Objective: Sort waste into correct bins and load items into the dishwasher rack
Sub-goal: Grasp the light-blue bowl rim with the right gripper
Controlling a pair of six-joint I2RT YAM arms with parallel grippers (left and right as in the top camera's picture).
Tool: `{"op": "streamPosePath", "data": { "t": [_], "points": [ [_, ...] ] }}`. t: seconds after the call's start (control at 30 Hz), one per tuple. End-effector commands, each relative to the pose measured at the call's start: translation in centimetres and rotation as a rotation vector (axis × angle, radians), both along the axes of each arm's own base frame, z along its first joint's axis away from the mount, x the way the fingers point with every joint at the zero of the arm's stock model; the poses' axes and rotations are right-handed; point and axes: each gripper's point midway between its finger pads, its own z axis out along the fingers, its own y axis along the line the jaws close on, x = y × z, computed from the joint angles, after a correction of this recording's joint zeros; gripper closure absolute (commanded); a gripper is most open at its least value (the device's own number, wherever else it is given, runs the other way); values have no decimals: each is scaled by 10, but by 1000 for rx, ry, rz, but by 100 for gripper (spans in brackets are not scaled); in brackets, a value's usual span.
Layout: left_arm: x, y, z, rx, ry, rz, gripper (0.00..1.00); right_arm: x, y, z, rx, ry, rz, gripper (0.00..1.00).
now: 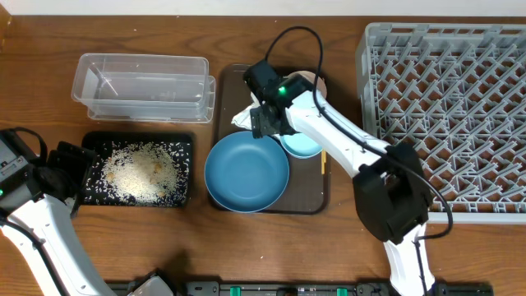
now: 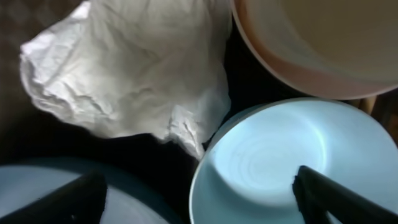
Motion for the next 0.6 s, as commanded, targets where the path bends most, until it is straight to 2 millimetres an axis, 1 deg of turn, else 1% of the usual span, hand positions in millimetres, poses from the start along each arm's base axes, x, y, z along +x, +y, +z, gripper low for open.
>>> {"op": "streamPosePath", "data": {
  "t": [0.0, 0.1, 0.13, 0.3, 0.43, 0.47, 0.57],
  "points": [
    [1, 2, 5, 2, -10, 11, 12, 8, -2, 9, -7, -42, -33, 21],
    [1, 2, 5, 2, -10, 11, 11, 9, -9, 6, -35, -54, -58, 39],
    [1, 2, 5, 2, -10, 11, 12, 9, -11, 4, -45, -54, -69, 41],
    [1, 2, 5, 2, -10, 11, 12, 1, -14, -17, -54, -27, -99, 42],
    [1, 2, 5, 2, -10, 11, 12, -2, -15, -22, -57, -21, -101, 42],
    [1, 2, 5, 2, -10, 11, 12, -2, -15, -22, -57, -20, -103, 44],
    [1, 2, 5, 2, -10, 11, 12, -3, -16, -24, -60, -17, -103, 54]
  ]
}}
